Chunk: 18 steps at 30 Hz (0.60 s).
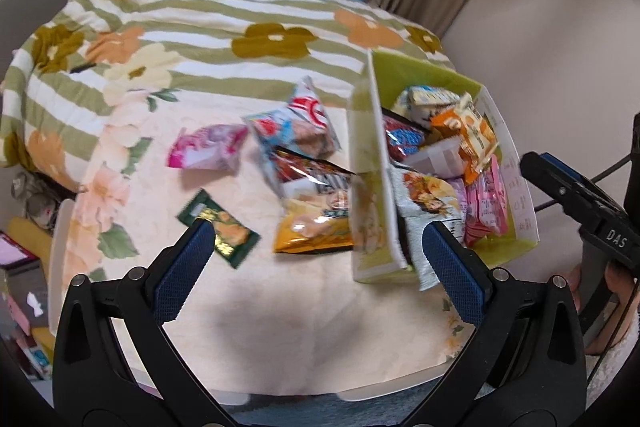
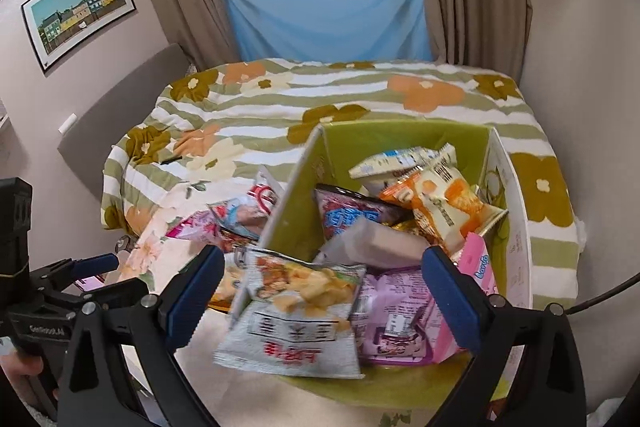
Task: Organize snacks
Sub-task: 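Move both tools back toward the remaining snacks beside the box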
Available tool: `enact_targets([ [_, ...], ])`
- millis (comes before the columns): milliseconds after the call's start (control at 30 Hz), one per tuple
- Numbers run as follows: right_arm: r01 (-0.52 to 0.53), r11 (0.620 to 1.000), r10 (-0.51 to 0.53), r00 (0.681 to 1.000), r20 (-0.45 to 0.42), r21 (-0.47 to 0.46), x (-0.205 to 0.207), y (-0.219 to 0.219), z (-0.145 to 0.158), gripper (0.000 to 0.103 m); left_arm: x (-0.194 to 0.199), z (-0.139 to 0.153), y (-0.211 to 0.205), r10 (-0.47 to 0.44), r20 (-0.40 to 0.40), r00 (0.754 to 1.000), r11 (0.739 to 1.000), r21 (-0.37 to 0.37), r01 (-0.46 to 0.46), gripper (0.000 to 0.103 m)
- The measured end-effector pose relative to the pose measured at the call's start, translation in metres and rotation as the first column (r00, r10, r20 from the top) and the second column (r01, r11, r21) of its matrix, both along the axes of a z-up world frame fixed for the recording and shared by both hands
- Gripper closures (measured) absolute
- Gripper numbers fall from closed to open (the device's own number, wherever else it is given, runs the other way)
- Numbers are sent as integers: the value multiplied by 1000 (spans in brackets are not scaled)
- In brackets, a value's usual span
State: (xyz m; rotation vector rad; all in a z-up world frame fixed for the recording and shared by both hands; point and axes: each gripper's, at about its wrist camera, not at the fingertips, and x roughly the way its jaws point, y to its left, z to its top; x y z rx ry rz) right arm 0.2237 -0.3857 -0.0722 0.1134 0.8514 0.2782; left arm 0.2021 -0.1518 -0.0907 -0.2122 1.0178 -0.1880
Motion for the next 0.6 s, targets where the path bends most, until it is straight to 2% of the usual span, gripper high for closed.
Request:
enact_targets([
  [300, 65, 998, -65, 997, 35, 8, -14, 49, 19, 5, 9, 7, 78, -4, 9, 1000, 1000, -7, 4, 0],
  [600, 127, 992, -126, 992, 28, -21, -8, 122, 16, 5, 41, 4, 138, -101, -7, 995, 995, -15, 101, 0],
])
